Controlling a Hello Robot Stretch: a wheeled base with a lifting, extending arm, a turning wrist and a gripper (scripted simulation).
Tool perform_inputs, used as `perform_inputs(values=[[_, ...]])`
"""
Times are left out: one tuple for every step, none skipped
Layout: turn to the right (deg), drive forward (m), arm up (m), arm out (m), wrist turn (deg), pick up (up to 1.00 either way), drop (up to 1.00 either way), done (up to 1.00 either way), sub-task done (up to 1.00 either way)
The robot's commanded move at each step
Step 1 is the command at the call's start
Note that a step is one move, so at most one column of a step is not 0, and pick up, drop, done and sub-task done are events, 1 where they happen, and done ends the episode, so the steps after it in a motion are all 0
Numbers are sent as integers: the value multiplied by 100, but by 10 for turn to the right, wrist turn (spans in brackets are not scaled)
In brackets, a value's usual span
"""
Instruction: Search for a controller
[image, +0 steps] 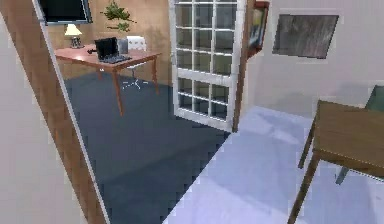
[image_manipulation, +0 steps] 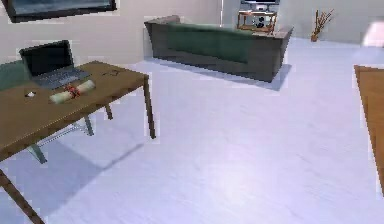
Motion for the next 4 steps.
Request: perform_inputs(values=[[420,0,0,0,0,0,0,0,0],[0,55,0,0,0,0,0,0,0],[-450,0,0,0,0,0,0,0,0],[-90,0,0,0,0,0,0,0,0]])
